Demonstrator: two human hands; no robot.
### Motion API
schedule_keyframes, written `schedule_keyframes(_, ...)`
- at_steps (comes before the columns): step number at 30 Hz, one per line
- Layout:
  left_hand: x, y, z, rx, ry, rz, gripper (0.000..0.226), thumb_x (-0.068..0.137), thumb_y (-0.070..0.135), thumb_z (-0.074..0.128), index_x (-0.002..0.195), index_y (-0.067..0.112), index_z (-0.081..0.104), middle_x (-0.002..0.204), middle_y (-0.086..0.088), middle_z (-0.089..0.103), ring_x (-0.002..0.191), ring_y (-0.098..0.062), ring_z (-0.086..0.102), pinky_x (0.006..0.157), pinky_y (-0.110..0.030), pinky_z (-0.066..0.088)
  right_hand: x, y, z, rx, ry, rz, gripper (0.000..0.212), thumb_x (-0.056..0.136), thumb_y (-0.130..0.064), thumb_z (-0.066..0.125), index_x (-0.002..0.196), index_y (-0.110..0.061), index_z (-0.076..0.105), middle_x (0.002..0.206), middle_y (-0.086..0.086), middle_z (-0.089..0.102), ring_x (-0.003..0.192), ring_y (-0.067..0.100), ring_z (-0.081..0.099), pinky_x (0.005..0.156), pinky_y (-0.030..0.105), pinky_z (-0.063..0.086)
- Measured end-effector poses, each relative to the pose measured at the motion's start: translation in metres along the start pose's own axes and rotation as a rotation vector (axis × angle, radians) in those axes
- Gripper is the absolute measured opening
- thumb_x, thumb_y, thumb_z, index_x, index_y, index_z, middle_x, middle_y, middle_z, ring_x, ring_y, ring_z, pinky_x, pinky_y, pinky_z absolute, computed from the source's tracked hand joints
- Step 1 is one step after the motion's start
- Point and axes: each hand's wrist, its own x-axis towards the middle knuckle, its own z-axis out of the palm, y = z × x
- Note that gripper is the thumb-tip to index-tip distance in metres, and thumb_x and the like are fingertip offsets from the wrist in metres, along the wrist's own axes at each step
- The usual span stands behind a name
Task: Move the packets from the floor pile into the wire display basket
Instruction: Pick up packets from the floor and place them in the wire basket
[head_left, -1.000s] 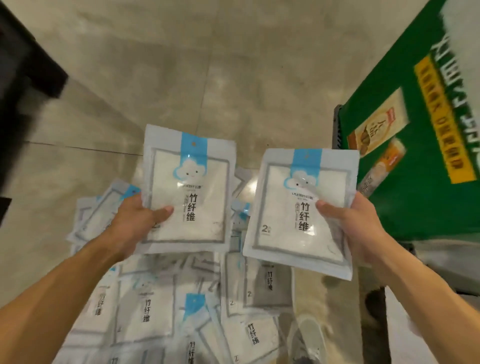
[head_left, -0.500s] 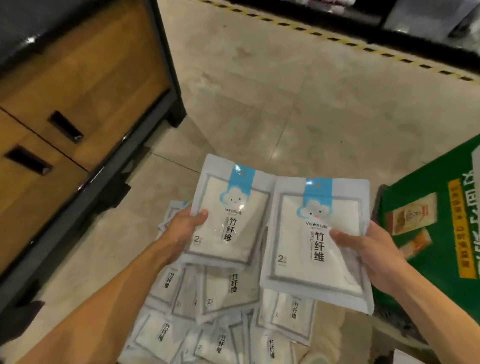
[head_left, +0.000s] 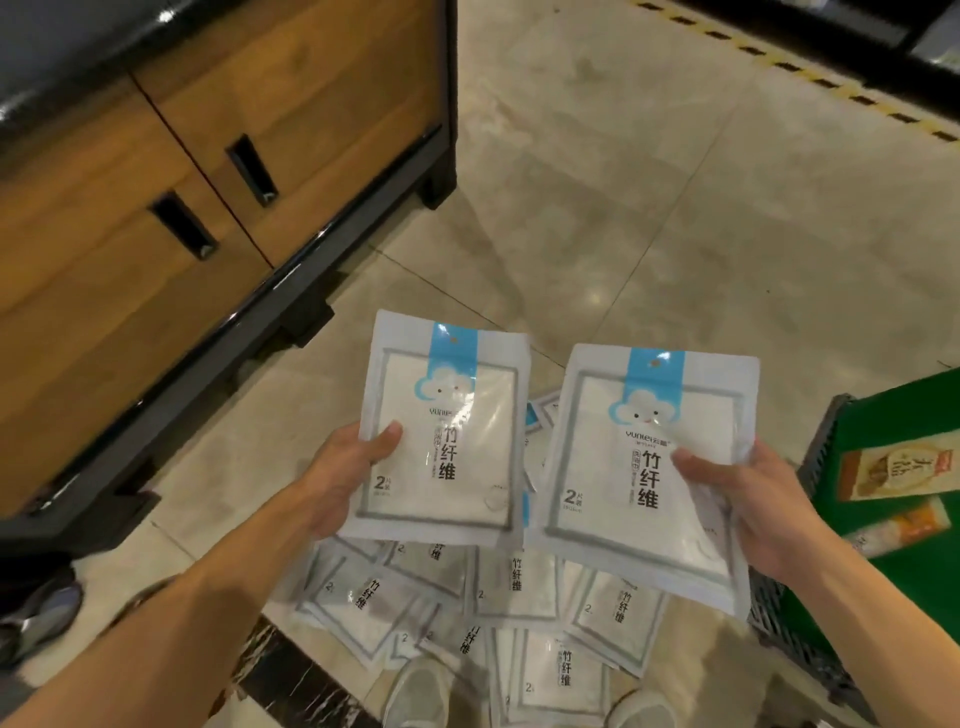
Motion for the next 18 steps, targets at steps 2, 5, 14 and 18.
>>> schedule_keyframes(2, -0.025, 0.014, -0.023, -0.030, -0.019, 0.003, 0.026, 0.097, 0.019, 0.065, 0.122, 0.014, 0.067, 0.112, -0.012, 0.077, 0.105, -0.034, 0.073, 0.094, -0.053, 0.056, -0.018, -0.021, 0.012, -0.016, -0.029, 0.015, 0.032, 0.088, 0.004, 0.070, 0.117, -0.008, 0.067, 0.110, 0.018, 0.077, 0.102, 0.041, 0.074, 0.100, 0.064, 0.051)
schedule_keyframes(5, -0.070, 0.045, -0.057, -0.089, -0.038, 0.026, 0.032, 0.091, 0.012, 0.069, 0.123, 0.013, 0.065, 0.112, -0.013, 0.077, 0.103, -0.034, 0.074, 0.091, -0.053, 0.057, -0.053, -0.064, 0.032, -0.033, -0.076, 0.014, 0.029, 0.088, 0.005, 0.069, 0.116, -0.004, 0.066, 0.108, 0.022, 0.077, 0.099, 0.043, 0.074, 0.099, 0.064, 0.052)
schedule_keyframes(14, -0.256, 0.156, -0.151, -0.253, 0.016, 0.125, 0.047, 0.086, 0.011, 0.072, 0.132, 0.013, 0.061, 0.119, -0.016, 0.074, 0.110, -0.039, 0.071, 0.100, -0.063, 0.050, -0.204, -0.219, 0.098, -0.038, -0.218, -0.119, 0.027, 0.087, 0.007, 0.069, 0.114, 0.001, 0.069, 0.106, 0.022, 0.077, 0.093, 0.037, 0.077, 0.082, 0.049, 0.063)
schedule_keyframes(18, -0.345, 0.189, -0.179, -0.275, -0.002, 0.195, 0.050, 0.086, 0.014, 0.072, 0.134, 0.011, 0.058, 0.123, -0.018, 0.072, 0.112, -0.040, 0.070, 0.101, -0.063, 0.050, -0.279, -0.276, 0.112, -0.062, -0.305, -0.213, 0.029, 0.085, 0.005, 0.070, 0.114, 0.001, 0.069, 0.103, 0.023, 0.077, 0.084, 0.032, 0.078, 0.065, 0.036, 0.064)
